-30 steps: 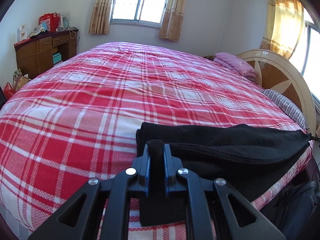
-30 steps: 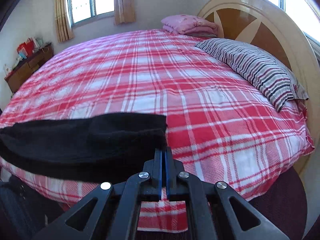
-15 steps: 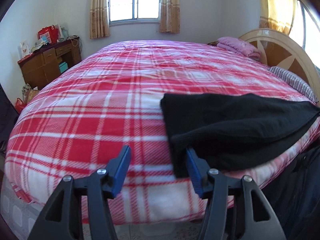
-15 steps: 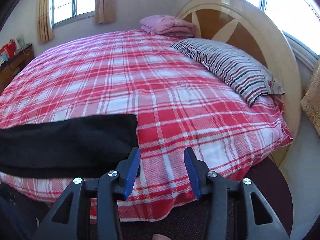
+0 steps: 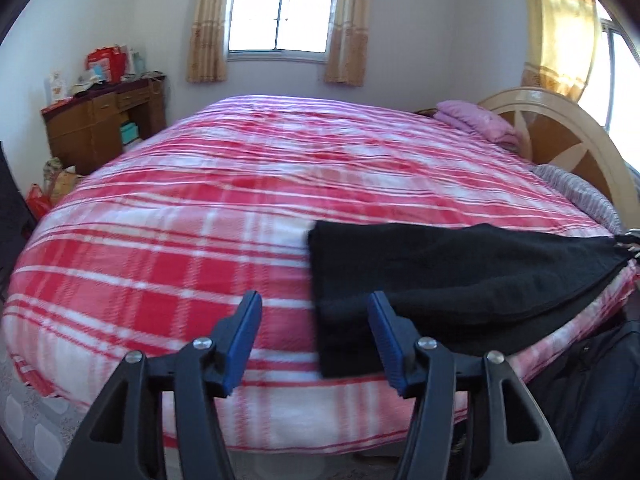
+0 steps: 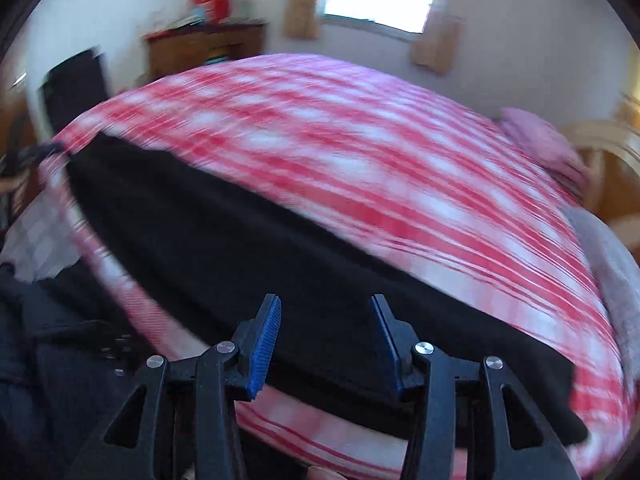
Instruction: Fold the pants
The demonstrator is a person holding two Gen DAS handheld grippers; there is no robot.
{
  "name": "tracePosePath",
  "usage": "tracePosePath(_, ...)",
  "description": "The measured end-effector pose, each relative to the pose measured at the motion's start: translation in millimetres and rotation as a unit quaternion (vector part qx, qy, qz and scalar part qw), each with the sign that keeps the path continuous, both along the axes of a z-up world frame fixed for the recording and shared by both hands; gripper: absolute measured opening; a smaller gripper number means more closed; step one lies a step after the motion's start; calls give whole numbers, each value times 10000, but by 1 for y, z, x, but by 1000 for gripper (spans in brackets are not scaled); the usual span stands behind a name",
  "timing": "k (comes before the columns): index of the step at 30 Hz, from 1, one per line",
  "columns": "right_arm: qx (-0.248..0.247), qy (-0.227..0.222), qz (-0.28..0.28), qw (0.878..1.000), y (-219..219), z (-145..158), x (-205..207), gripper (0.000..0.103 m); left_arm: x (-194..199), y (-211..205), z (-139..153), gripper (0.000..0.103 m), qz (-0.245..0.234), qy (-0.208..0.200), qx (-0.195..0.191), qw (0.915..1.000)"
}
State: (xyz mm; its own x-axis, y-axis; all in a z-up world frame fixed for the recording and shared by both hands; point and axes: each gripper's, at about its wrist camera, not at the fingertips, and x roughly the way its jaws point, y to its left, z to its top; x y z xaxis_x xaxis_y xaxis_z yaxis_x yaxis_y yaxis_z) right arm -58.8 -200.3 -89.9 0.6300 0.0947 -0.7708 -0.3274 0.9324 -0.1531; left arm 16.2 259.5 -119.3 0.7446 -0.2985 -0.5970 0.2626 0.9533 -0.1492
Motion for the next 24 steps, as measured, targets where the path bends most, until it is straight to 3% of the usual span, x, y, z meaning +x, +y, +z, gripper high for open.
tracePosePath(5,-187,351,997,9942,81,-45,15,47,6,-35,-12,59,-291,267,26,9992)
tracePosePath(8,-306,400,1191,9916,103,-61,16,47,9,-36,-16,59,-201,358,-62,9991)
tracePosePath(13,-558,416,1255,9896,109,-73,18,46,9,-36,-14,46,-134,351,-147,9992)
tracePosePath(15,-589,380,1221,9900,110,-74,20,28,12,-39,-16,32,-146,446,-125,9988)
tracePosePath(16,-565,387,1201,9904,111,-73,22,19,12,-40,-17,30,-113,462,-62,9988)
tracePosePath(18,-494,370,1161,9913,110,-71,22,7,11,-41,-17,16,-108,475,-43,9988)
tracePosePath(19,-459,373,1155,9915,110,-69,22,4,11,-40,-16,10,-73,488,-16,9988)
tracePosePath(24,-186,167,1226,9921,105,-40,5,3,10,-30,-6,10,-66,559,-202,9982)
